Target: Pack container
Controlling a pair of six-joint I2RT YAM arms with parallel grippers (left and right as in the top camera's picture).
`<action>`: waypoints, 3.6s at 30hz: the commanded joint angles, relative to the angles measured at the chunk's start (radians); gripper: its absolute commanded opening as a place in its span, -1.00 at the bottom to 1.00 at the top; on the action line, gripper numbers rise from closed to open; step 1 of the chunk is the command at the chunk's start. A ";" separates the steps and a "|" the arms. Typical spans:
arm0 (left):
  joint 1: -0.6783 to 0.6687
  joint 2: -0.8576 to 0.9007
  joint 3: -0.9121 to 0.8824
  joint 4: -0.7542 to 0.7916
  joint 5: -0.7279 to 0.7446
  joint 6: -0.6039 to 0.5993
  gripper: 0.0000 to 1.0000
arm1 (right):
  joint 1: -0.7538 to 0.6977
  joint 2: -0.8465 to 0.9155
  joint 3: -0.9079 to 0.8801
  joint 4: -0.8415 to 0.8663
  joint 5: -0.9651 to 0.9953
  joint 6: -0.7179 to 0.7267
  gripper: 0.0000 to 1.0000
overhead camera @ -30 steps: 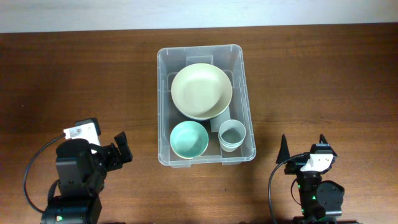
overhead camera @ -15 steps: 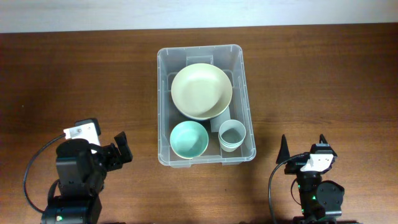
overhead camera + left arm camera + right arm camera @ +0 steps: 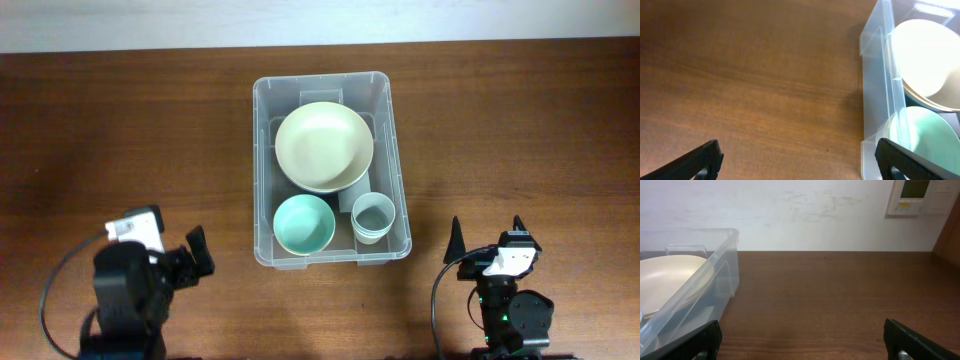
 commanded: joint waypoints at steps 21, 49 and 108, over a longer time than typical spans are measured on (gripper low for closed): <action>-0.006 -0.566 -0.657 0.851 0.016 0.326 1.00 | 0.005 -0.008 -0.005 -0.008 -0.005 -0.006 0.98; -0.023 -0.572 -0.696 0.733 0.112 0.408 1.00 | 0.005 -0.008 -0.005 -0.008 -0.005 -0.006 0.98; -0.023 -0.572 -0.696 0.732 0.112 0.408 0.99 | 0.005 -0.008 -0.005 -0.008 -0.005 -0.006 0.98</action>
